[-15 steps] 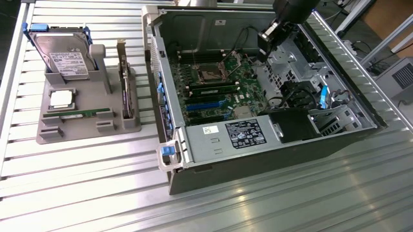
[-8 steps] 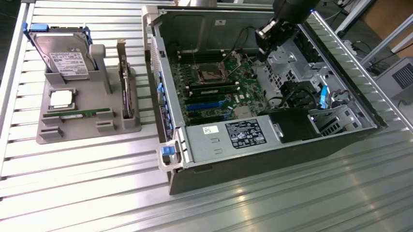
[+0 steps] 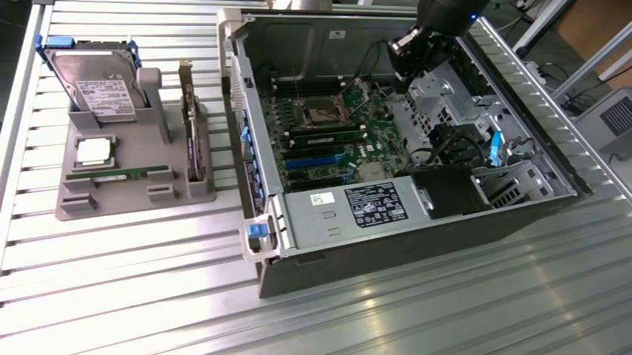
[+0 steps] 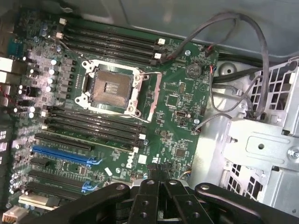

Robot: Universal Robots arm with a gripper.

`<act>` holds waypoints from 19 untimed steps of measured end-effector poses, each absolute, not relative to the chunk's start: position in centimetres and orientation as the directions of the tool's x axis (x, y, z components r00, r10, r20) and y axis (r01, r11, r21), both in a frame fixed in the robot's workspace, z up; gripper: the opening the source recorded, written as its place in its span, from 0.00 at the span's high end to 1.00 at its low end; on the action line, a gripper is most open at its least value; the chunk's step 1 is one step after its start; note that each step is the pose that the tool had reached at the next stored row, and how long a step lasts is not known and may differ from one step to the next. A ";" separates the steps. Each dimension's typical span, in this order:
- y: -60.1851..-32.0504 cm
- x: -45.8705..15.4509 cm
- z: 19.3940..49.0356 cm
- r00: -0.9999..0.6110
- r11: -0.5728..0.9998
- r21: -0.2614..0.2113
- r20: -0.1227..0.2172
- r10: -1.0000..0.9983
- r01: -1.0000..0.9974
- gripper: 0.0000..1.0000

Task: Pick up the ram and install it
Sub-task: 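Press down the ram until it locks into place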

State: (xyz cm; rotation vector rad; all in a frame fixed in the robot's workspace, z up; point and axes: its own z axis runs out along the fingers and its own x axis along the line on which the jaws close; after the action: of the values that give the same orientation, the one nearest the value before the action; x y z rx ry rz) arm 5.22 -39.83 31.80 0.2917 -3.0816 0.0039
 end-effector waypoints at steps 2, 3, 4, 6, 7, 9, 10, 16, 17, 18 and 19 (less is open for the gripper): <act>-39.8 5.2 31.8 -0.986 0.987 0.002 0.046 -0.163 -0.163 0.90; -39.8 5.2 31.8 -0.987 0.989 0.002 0.046 -0.151 -0.151 0.90; -39.8 5.2 31.8 -0.991 0.992 0.002 0.046 -0.124 -0.124 0.90; -39.8 5.2 31.8 -0.998 0.999 0.002 0.046 -0.047 -0.047 0.90; -39.8 5.2 31.8 -0.999 1.000 0.002 0.046 -0.020 -0.019 0.90; -39.8 5.2 31.8 -0.999 1.000 0.002 0.046 0.007 0.007 0.90; -39.8 5.2 31.8 -0.999 1.000 0.002 0.046 0.025 0.025 0.90; -39.8 5.2 31.8 -0.990 0.991 0.002 0.046 0.134 0.135 0.90; -39.8 5.2 31.8 -0.988 0.989 0.002 0.046 0.146 0.146 0.90; -39.8 5.2 31.8 -0.986 0.987 0.002 0.046 0.161 0.161 0.90; -39.8 5.2 31.8 -0.984 0.985 0.002 0.046 0.174 0.175 0.90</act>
State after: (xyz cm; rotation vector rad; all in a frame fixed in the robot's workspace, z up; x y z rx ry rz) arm 5.22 -39.82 31.80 -0.2712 -3.0838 -0.0092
